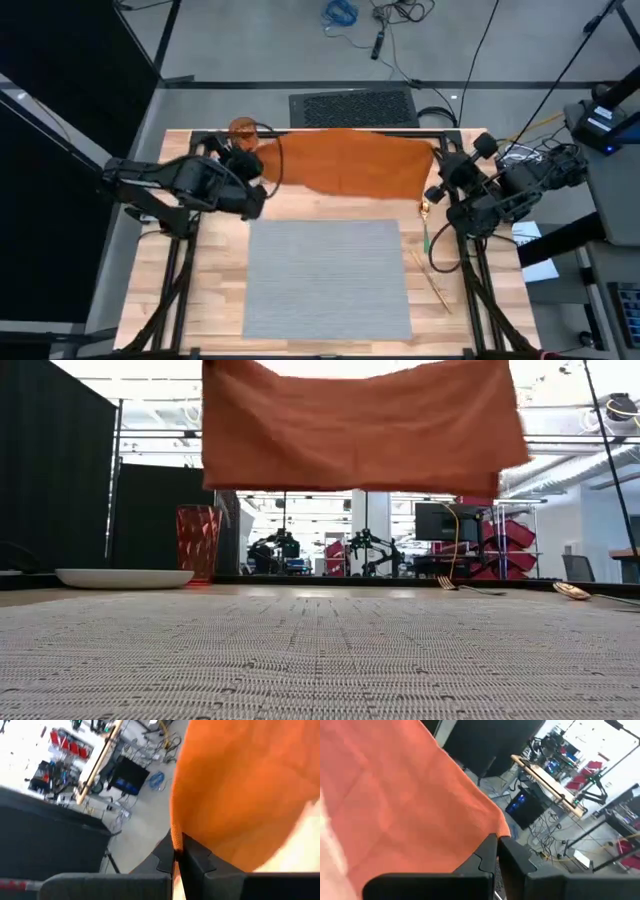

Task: Set table place
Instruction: Fold the orange napkin

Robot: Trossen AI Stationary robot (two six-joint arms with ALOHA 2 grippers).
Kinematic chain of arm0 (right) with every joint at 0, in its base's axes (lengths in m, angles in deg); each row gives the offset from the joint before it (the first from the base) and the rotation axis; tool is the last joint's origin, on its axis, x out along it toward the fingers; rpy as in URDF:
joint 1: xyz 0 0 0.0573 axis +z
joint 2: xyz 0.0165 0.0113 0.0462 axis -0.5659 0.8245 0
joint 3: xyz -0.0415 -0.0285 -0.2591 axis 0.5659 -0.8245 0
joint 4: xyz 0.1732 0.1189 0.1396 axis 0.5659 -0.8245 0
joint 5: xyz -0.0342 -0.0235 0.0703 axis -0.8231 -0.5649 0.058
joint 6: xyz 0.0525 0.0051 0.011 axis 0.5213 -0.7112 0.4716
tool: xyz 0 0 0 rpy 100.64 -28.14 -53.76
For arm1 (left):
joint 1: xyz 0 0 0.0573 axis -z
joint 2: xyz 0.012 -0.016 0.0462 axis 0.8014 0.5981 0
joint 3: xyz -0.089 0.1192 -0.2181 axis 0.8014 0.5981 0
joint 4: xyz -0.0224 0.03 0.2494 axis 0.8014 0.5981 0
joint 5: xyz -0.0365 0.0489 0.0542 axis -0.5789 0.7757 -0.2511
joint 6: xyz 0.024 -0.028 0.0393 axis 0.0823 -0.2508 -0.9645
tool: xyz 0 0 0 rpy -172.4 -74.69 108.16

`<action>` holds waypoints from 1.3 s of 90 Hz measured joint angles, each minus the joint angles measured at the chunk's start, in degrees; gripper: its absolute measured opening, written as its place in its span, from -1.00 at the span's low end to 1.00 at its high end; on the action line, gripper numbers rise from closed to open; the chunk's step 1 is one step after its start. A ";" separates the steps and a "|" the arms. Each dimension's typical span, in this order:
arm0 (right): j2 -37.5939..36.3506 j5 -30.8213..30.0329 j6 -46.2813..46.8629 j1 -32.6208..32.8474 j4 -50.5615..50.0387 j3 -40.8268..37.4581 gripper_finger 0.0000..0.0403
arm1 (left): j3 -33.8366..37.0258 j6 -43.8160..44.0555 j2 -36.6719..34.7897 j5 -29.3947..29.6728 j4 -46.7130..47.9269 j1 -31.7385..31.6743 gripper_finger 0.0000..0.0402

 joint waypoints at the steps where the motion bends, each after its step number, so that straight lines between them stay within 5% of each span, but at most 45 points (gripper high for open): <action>1: -0.14 0.02 0.20 -0.15 -0.02 -0.26 -1.00 | 0.51 0.26 -0.39 -0.06 0.03 -0.12 -1.00; 34: -0.15 1.72 -0.69 -4.12 10.42 -8.17 -1.00 | 13.85 1.91 -3.64 -4.69 -8.93 -0.16 -1.00; 67: 3.88 6.58 -3.46 -5.05 21.48 -13.22 -1.00 | 14.25 -0.26 -2.17 -5.27 -11.90 2.58 -1.00; 84: 3.93 8.85 -9.43 -6.96 35.99 -20.44 -0.93 | 14.25 1.29 -2.17 -5.22 -11.53 4.67 -1.00; 117: 3.04 32.18 -26.50 -14.42 70.18 -29.38 -0.31 | 14.22 3.01 -2.15 -5.89 -11.45 8.69 -1.00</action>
